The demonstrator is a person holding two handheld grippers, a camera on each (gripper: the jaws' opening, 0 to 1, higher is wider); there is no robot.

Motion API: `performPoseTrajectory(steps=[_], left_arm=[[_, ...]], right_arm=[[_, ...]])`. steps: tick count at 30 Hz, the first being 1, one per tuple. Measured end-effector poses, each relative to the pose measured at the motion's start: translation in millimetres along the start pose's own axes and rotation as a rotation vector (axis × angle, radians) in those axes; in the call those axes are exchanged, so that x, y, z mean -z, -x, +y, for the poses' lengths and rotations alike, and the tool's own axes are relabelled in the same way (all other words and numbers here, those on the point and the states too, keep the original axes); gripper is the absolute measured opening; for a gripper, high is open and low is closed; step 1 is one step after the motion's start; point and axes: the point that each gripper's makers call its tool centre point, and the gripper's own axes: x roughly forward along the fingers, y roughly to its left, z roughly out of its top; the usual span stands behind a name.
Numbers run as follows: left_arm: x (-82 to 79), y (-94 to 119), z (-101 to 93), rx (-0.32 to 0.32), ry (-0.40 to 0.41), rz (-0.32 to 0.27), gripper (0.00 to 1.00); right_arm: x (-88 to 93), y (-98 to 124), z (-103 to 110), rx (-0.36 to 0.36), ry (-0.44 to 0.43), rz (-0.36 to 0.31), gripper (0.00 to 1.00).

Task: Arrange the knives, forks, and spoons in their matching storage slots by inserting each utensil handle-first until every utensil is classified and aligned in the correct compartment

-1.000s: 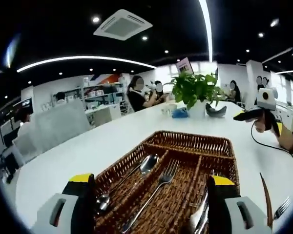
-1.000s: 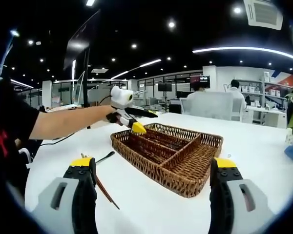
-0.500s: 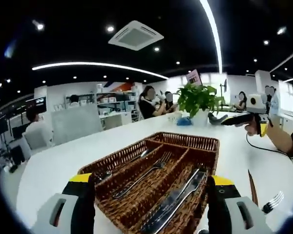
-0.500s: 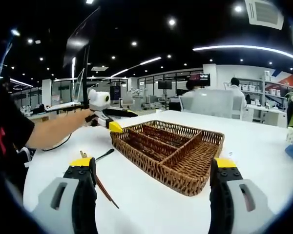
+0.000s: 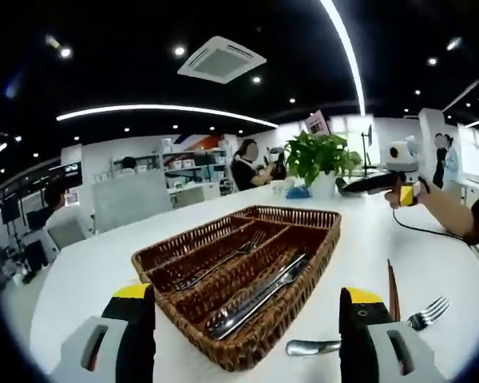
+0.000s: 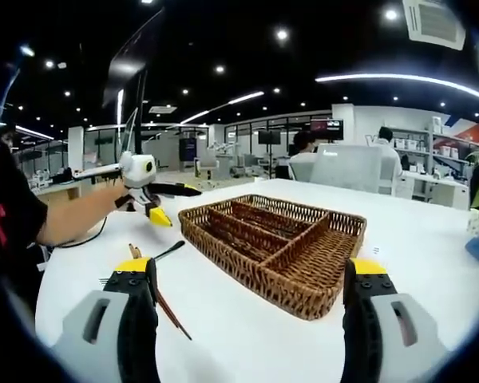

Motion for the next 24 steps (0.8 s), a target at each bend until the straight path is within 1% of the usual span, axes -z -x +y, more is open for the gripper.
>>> performPoseTrajectory(steps=[5,7,10,13,17,19,21,24], left_arm=[[8.6,19.1,-13.7,-0.001,-0.003,0.003,1.00],[8.4,27.7,-17.1,-0.004,-0.018,0.003,1.00],[1.5,40.4,-19.3,-0.008,-0.029,-0.021,1.00],[-4.6,51.6,-26.7,0.014,-0.008,-0.038,1.00],[-8.0,57.9,-28.5,0.014,-0.014,-0.050,1.00],[-12.2,61.7,-23.3,-0.012,-0.040,-0.071,1.00],[-12.1,64.7,-22.0,-0.004,-0.023,-0.064,1.00],[-19.6,68.3,-29.4,0.018,-0.012,-0.093,1.00]], right_arm=[[-1.9,0.8,-0.1,0.000,0.002,-0.003,0.99],[-3.2,1.2,0.3,0.000,0.003,-0.007,0.99],[-4.1,1.5,1.6,-0.002,0.007,-0.009,0.99],[-2.6,0.3,5.0,-0.008,0.015,0.000,0.99],[3.3,-2.2,4.1,-0.010,0.015,0.018,0.99],[4.8,-2.5,2.5,-0.006,0.013,0.023,0.99],[4.9,-1.6,2.5,-0.003,0.020,0.025,0.99],[2.7,-0.5,1.9,0.000,0.021,0.019,0.99]])
